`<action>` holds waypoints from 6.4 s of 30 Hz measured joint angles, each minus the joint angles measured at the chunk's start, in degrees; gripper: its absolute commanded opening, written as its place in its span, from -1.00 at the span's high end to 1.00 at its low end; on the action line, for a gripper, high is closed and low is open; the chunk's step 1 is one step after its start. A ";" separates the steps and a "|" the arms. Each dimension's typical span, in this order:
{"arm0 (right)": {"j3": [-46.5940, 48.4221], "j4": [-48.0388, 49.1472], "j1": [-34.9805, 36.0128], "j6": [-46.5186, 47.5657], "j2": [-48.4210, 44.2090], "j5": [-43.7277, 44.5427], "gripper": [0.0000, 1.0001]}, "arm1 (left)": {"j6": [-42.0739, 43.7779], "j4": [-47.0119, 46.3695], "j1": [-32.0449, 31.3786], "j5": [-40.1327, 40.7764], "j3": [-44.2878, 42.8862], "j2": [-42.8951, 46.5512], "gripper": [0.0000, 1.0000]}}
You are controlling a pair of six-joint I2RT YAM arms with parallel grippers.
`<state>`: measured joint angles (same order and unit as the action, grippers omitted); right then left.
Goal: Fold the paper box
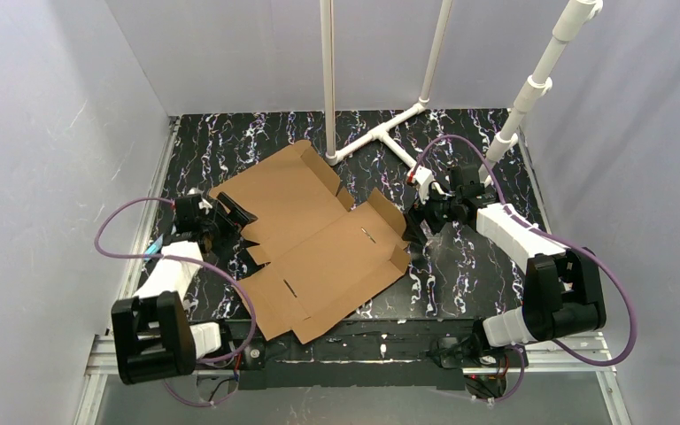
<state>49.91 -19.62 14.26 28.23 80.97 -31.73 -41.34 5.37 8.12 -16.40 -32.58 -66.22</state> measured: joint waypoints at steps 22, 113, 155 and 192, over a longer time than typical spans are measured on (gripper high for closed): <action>0.00 0.13 -0.04 0.02 0.94 -1.16 -0.96 | -1.40 -8.35 1.14 -8.52 -6.14 -17.11 1.00; 29.31 19.65 5.92 -19.54 22.49 -17.35 0.97 | 13.99 6.62 -15.19 -9.70 -4.37 37.38 -0.97; 25.03 20.13 5.53 -11.72 15.61 -29.24 0.97 | 42.91 37.20 -19.23 -24.24 -55.04 -1.20 -0.86; 28.11 -3.72 3.96 0.52 1.11 -12.92 0.04 | 47.58 40.98 -21.84 -15.98 -60.15 -5.81 1.00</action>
<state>78.02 -23.33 18.22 28.75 82.08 -44.64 6.24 46.35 -13.72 -32.38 -92.73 -72.03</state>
